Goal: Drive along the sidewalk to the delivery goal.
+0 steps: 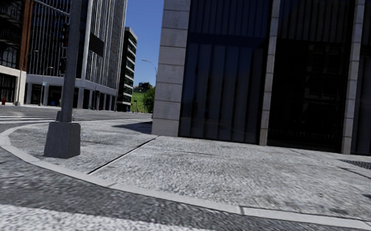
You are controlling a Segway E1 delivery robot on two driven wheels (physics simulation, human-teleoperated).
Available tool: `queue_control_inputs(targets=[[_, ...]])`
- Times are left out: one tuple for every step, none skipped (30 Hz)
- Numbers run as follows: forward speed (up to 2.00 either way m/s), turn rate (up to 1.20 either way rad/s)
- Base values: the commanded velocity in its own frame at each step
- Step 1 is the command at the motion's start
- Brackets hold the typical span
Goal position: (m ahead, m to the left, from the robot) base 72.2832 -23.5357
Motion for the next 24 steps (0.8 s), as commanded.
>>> queue_control_inputs(targets=[[2.00, 0.00], [2.00, 0.00], [2.00, 0.00], [2.00, 0.00], [2.00, 0.00], [2.00, 0.00], [2.00, 0.00], [2.00, 0.00], [2.00, 0.00], [2.00, 0.00], [2.00, 0.00], [2.00, 0.00], [2.00, 0.00], [2.00, 0.00], [2.00, 0.00], [2.00, 0.00], [2.00, 0.00], [2.00, 0.00], [2.00, 0.00], [2.00, 0.00], [2.00, 0.00], [2.00, 0.00], [2.00, 0.00], [2.00, 0.00]])
